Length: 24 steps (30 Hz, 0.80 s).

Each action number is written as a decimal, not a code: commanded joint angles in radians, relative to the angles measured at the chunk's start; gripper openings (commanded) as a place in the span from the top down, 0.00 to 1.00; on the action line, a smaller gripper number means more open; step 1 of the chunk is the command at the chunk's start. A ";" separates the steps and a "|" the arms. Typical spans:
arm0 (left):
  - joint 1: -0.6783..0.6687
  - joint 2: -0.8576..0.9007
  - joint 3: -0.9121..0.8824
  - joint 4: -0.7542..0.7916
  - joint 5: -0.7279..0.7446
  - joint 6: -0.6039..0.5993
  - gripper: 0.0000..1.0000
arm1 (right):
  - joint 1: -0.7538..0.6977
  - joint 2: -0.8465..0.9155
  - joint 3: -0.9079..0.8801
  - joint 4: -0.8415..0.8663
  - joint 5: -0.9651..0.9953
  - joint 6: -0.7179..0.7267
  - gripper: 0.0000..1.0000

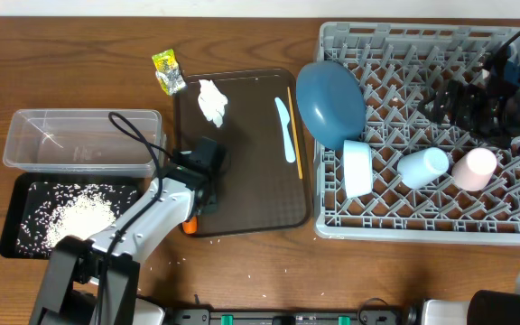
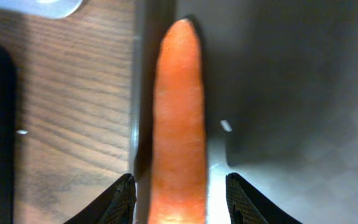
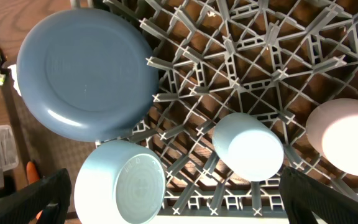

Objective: Sort waste into correct bins and load items into the dishwasher rack
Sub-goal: 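Carry the carrot left and drop it onto the black tray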

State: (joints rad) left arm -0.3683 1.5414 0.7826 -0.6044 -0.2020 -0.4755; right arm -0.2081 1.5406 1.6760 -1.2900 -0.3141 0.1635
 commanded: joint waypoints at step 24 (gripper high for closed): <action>-0.013 0.038 -0.035 0.048 0.060 -0.020 0.71 | 0.006 0.002 0.003 -0.005 0.004 -0.016 0.01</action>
State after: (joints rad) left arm -0.3805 1.5677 0.7616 -0.5499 -0.1635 -0.4831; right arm -0.2081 1.5406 1.6760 -1.2934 -0.3141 0.1635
